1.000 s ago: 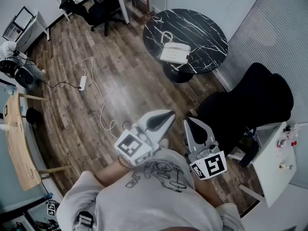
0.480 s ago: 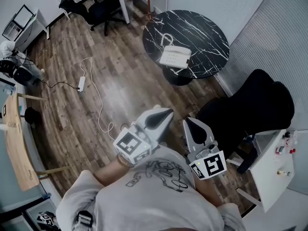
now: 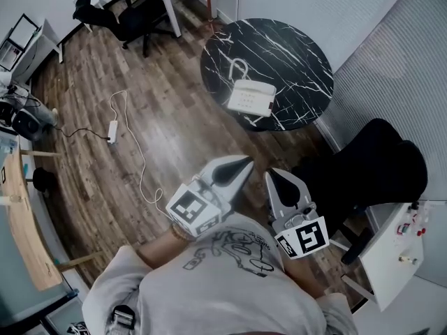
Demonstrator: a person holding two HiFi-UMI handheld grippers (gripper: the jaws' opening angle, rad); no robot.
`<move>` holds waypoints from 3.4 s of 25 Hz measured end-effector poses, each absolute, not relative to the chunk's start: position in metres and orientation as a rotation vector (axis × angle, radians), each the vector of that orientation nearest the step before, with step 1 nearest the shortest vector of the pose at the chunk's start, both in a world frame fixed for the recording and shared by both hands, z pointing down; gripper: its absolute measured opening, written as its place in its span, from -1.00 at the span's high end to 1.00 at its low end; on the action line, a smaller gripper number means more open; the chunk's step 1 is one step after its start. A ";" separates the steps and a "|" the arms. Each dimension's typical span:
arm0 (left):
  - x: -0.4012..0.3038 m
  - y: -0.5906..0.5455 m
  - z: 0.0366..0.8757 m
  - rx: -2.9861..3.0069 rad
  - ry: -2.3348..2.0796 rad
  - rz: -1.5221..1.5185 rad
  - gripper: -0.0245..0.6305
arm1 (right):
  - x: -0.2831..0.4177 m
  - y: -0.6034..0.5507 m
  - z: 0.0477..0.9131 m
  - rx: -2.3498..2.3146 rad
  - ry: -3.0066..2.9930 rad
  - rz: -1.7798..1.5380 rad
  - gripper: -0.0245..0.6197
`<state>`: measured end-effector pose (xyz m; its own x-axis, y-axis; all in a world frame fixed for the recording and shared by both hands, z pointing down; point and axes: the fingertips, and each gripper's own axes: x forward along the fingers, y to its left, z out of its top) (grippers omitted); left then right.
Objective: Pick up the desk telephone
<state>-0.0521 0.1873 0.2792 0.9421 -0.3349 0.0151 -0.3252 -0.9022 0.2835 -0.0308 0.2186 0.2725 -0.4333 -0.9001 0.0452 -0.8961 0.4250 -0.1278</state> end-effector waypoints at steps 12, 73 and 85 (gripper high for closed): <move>-0.037 0.016 0.276 2.816 -0.426 -0.042 0.93 | -0.018 0.048 0.270 -1.711 2.618 -0.210 0.90; 0.043 -0.184 0.617 2.478 -0.499 0.554 0.15 | 0.125 -0.137 0.580 -2.001 2.578 -0.853 0.13; 0.046 -0.210 0.734 2.371 -0.547 0.639 -0.10 | 0.151 -0.150 0.701 -2.067 2.496 -1.058 -0.10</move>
